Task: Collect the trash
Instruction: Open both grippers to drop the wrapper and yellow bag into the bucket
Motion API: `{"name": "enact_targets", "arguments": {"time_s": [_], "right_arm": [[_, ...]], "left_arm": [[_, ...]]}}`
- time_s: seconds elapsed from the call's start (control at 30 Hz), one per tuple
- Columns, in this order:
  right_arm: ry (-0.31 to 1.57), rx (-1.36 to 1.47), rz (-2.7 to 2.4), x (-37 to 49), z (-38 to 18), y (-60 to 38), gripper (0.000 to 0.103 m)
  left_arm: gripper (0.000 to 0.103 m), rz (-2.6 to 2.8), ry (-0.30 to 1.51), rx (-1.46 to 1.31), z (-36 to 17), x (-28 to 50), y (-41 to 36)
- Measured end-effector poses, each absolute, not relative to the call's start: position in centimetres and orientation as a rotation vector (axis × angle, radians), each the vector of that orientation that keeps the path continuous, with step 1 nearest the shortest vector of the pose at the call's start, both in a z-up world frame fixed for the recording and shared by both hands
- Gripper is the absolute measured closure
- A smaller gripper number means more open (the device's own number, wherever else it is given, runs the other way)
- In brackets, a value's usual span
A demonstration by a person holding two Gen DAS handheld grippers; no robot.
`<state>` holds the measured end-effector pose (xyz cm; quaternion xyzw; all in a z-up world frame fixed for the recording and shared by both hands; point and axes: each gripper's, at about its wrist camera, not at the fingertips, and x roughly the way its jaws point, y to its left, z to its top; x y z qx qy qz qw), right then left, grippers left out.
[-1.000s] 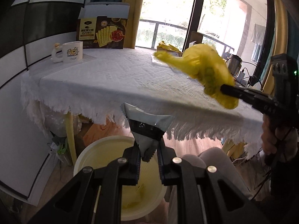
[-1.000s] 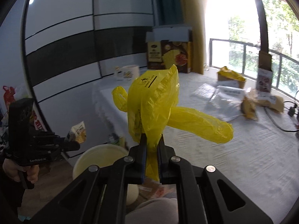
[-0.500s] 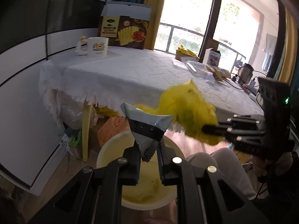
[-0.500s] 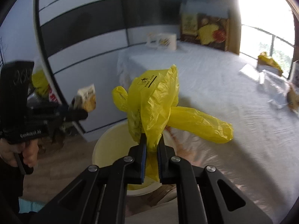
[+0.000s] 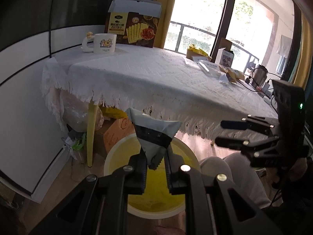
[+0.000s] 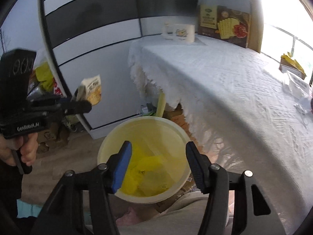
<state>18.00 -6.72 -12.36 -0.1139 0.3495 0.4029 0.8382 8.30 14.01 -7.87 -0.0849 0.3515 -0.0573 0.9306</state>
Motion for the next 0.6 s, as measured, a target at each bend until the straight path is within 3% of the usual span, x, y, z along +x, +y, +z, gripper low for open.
{"name": "enact_targets", "arguments": {"time_s": [0.4, 0.43, 0.5, 0.53, 0.57, 0.6], "right_arm": [[0.701, -0.162, 0.764, 19.3, -10.9, -10.9, 0.048], [0.698, -0.156, 0.760, 19.4, -10.7, -11.3, 0.048], [0.693, -0.147, 0.754, 19.4, -10.5, -12.0, 0.048], [0.690, -0.143, 0.749, 19.4, -10.5, -12.4, 0.048], [0.689, -0.140, 0.746, 19.5, -10.4, -12.8, 0.048], [0.688, -0.136, 0.741, 19.5, -10.4, -13.2, 0.048]], "left_arm": [[0.087, -0.138, 0.867, -0.168, -11.3, 10.6, 11.4], [0.082, -0.141, 0.879, -0.161, -11.6, 10.8, 11.0], [0.062, -0.145, 0.890, -0.154, -11.9, 11.1, 10.5], [0.043, -0.142, 0.893, -0.153, -12.0, 11.1, 10.2], [0.034, -0.137, 0.889, -0.159, -12.1, 11.1, 10.1], [0.034, -0.135, 0.885, -0.166, -12.0, 11.0, 10.1]]}}
